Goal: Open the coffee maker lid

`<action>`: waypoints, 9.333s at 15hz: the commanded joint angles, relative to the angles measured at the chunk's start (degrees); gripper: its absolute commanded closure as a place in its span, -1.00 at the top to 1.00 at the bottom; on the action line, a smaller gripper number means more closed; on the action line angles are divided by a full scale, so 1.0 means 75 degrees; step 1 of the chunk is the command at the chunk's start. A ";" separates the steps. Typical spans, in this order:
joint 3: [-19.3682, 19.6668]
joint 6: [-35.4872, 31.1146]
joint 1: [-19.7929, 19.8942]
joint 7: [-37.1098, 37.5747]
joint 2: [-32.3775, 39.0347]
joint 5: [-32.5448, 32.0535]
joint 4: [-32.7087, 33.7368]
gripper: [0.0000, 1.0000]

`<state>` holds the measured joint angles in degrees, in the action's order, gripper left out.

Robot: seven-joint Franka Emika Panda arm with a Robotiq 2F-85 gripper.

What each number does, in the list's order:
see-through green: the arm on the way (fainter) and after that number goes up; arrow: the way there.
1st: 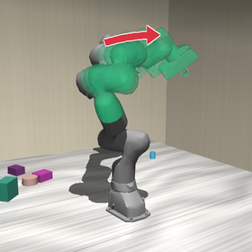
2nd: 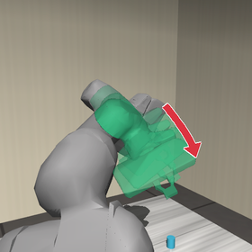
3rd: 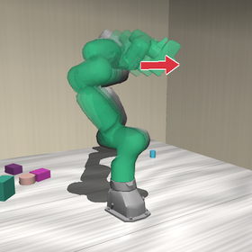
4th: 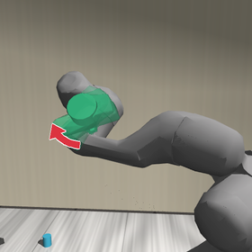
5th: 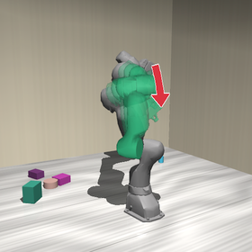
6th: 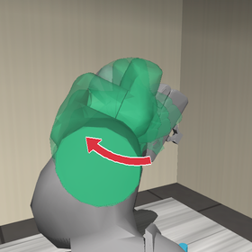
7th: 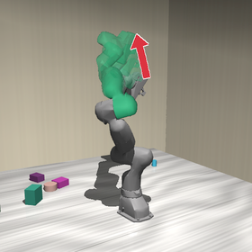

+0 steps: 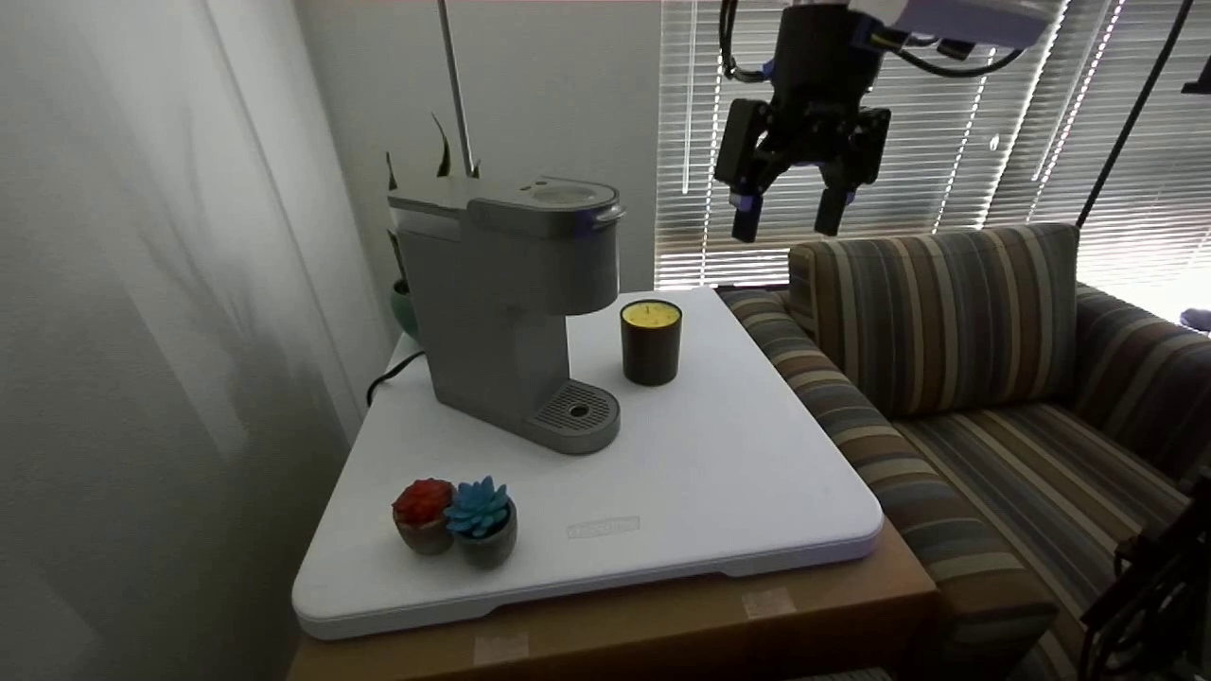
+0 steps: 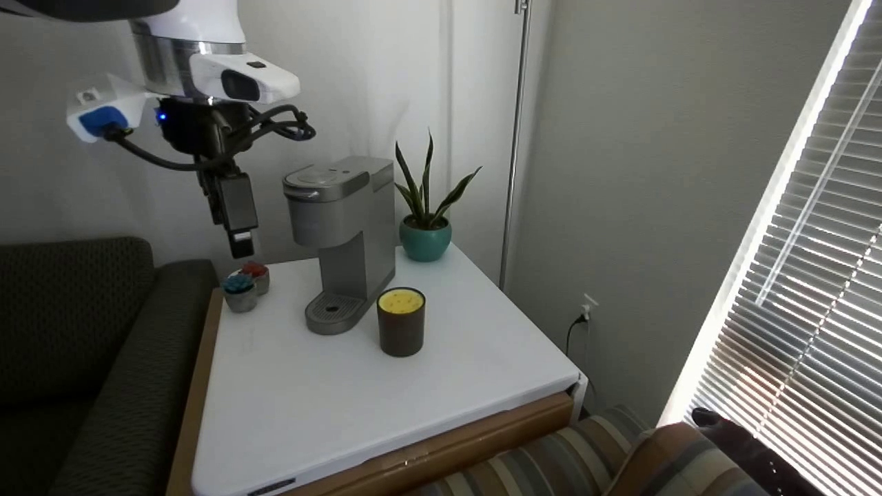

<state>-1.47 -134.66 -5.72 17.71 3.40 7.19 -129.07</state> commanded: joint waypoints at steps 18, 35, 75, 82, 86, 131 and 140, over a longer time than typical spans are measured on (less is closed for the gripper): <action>-0.0130 -0.3456 -0.0280 0.6251 0.1036 -0.0792 -0.0065 -0.24; -0.0186 -0.5168 -0.0447 0.3688 0.1367 0.1424 -0.0180 -1.00; 0.1527 -0.5508 -0.1996 0.4145 0.1294 0.1496 -0.0351 -1.00; -0.0125 -0.5527 -0.1007 0.3741 0.1552 0.1844 0.0128 -1.00; -0.0342 -0.5658 -0.0804 0.3697 0.1639 0.1835 0.0219 -1.00; 0.2905 -0.6703 -0.3756 0.3640 0.1396 0.0282 0.0933 -1.00; 0.2878 -0.6572 -0.3829 0.3601 0.1572 0.0330 0.1275 -1.00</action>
<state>19.91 -184.60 -34.42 45.36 13.99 10.40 -121.44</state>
